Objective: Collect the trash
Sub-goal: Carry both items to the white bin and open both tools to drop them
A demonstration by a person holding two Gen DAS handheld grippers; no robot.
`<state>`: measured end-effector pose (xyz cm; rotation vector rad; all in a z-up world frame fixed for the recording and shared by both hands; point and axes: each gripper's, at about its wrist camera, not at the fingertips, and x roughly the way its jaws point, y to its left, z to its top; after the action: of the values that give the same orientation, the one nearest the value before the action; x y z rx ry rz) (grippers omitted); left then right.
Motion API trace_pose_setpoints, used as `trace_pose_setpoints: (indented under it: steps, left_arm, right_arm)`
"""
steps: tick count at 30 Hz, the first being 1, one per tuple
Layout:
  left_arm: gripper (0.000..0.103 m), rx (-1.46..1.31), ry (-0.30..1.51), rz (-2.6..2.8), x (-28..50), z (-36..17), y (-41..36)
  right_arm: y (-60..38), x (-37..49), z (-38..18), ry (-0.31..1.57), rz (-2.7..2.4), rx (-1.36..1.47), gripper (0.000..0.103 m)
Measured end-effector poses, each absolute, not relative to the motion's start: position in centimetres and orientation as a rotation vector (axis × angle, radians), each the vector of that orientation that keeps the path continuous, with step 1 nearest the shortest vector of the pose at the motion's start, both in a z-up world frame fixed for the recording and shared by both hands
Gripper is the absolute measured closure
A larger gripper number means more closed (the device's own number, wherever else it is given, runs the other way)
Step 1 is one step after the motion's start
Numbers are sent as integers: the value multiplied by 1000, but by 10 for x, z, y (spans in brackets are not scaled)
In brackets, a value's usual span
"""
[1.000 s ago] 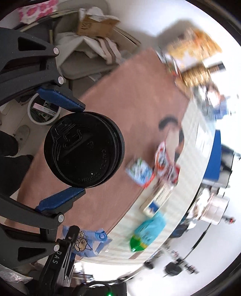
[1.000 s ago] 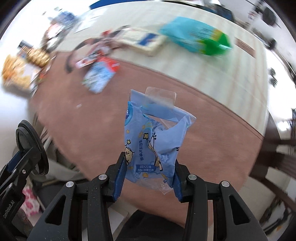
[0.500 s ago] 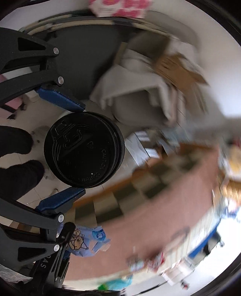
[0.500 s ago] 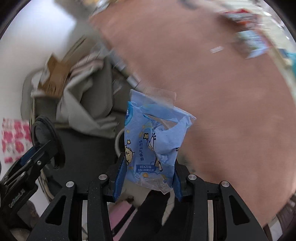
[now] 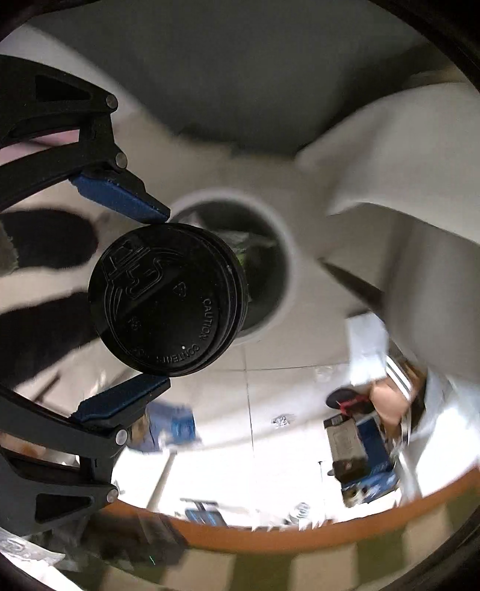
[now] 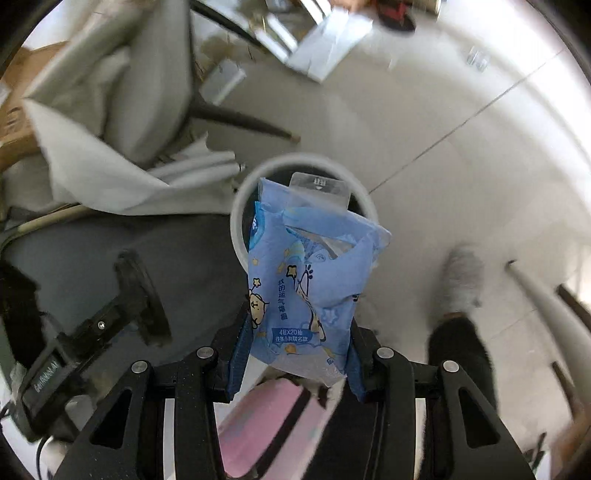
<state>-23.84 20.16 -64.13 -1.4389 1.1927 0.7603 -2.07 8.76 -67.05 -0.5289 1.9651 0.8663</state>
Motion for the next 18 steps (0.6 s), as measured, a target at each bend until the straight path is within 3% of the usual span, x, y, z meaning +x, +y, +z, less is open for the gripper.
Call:
trace_pose_setpoints:
  steps: [4,6,7,8,10,14,18]
  left_arm:
    - [19,-1546,1182,742,-251,-701,206]
    - [7,-1528,1206,758,-252,-714,209]
    - [0,-1514,1222,763,-254,-720,209]
    - [0,-1501,1233,776,-255,-722,209]
    - [0,-1465,1261,804,-258,-727,209]
    - [0,-1357,1290,893,-263,-718,208]
    - [0,-1149,1409,993,-259,-706,204]
  right_arm:
    - [82,-32,-749,2064,846,-504,56]
    - [81,-37,-774,2094,845,-497,48]
    - [80,-40,-789,2118,842,-484,36]
    - [82,-41,-798,2131,844,-472,20]
    - [82,-48,-811,2139,869,-464,3]
    - [92,-53,-811,2037,892,-584,2]
    - [101,-64,-787,1821,896,-816,2]
